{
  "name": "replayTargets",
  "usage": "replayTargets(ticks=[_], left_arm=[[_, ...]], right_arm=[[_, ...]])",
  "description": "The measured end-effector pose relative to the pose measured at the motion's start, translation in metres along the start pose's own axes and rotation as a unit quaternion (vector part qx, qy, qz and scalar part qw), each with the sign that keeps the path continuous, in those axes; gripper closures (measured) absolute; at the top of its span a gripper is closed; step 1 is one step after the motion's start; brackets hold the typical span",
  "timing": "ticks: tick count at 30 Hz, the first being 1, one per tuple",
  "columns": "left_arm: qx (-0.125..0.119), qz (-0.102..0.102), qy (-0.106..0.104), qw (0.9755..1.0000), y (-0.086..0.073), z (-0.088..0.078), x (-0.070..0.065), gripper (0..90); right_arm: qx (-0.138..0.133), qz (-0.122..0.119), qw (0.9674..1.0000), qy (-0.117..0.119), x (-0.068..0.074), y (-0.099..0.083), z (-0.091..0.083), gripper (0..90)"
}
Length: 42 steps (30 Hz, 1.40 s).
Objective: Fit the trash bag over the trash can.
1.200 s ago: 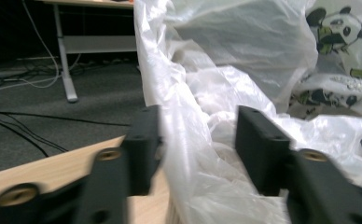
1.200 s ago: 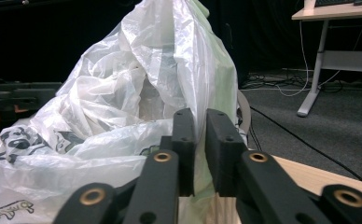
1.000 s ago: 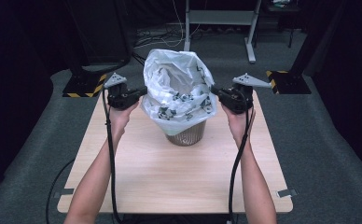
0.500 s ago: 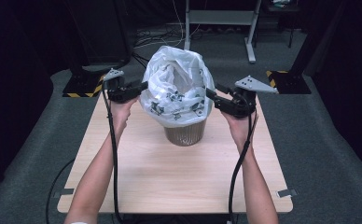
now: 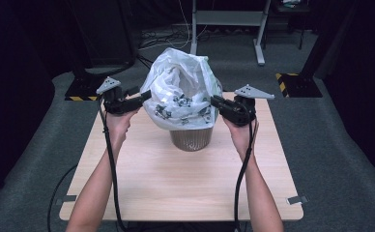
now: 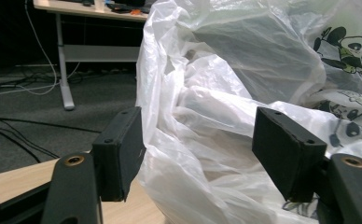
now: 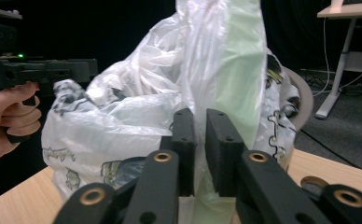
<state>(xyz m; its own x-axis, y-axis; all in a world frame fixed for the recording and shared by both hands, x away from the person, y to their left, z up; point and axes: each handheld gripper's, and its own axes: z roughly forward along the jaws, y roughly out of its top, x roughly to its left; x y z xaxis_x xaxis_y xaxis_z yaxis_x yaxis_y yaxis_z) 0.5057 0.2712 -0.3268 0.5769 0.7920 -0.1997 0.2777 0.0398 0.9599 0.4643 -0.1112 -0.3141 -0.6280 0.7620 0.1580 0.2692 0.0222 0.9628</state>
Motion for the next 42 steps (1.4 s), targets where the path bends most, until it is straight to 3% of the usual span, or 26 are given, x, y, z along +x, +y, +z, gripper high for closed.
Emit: replayTargets(ticks=[4, 12, 14, 15, 17, 22, 25, 28, 31, 35, 39, 42], left_arm=[[-0.002, 0.007, -0.007, 0.9999, -0.001, -0.003, -0.005, 32.8], [0.002, 0.015, -0.030, 0.9994, -0.005, 0.001, -0.017, 29.3], [0.006, 0.031, -0.024, 0.9992, -0.007, 0.004, -0.020, 39.3], [0.009, 0.038, -0.020, 0.9990, -0.007, 0.005, -0.020, 52.8], [0.019, 0.048, -0.024, 0.9984, -0.008, 0.009, -0.021, 67.6], [0.039, 0.065, -0.027, 0.9968, -0.012, 0.022, -0.022, 89.9], [0.037, 0.067, -0.021, 0.9969, -0.012, 0.026, -0.021, 90.0], [0.036, 0.065, -0.018, 0.9971, -0.011, 0.029, -0.018, 90.0], [0.036, 0.061, -0.010, 0.9974, -0.009, 0.033, -0.014, 90.0], [0.036, 0.050, 0.006, 0.9981, -0.004, 0.042, -0.005, 90.0], [0.030, 0.039, 0.019, 0.9986, 0.004, 0.048, 0.002, 90.0], [0.024, 0.032, 0.020, 0.9990, 0.009, 0.049, 0.003, 90.0]], right_arm=[[-0.006, -0.008, 0.9999, 0.005, 0.012, 0.001, -0.004, 87.4], [-0.016, -0.006, 0.9997, 0.019, 0.031, -0.007, -0.005, 86.2], [-0.011, -0.008, 0.9994, 0.032, 0.033, -0.006, -0.004, 74.8], [-0.016, -0.009, 0.9991, 0.038, 0.034, -0.005, -0.005, 68.9], [-0.025, -0.017, 0.9988, 0.040, 0.033, -0.003, -0.009, 59.1], [-0.055, -0.014, 0.9980, 0.025, 0.024, 0.003, -0.032, 50.4], [-0.068, -0.017, 0.9975, -0.001, 0.016, 0.004, -0.043, 49.8], [-0.067, -0.020, 0.9965, -0.045, 0.002, 0.005, -0.047, 50.7], [-0.049, -0.022, 0.9959, -0.073, -0.015, 0.007, -0.038, 50.1], [-0.023, -0.005, 0.9979, -0.060, -0.034, 0.006, -0.016, 48.6], [0.000, 0.000, 0.9985, -0.054, -0.038, 0.005, 0.003, 45.7], [0.013, -0.015, 0.9970, -0.075, -0.033, 0.008, 0.015, 44.0]])
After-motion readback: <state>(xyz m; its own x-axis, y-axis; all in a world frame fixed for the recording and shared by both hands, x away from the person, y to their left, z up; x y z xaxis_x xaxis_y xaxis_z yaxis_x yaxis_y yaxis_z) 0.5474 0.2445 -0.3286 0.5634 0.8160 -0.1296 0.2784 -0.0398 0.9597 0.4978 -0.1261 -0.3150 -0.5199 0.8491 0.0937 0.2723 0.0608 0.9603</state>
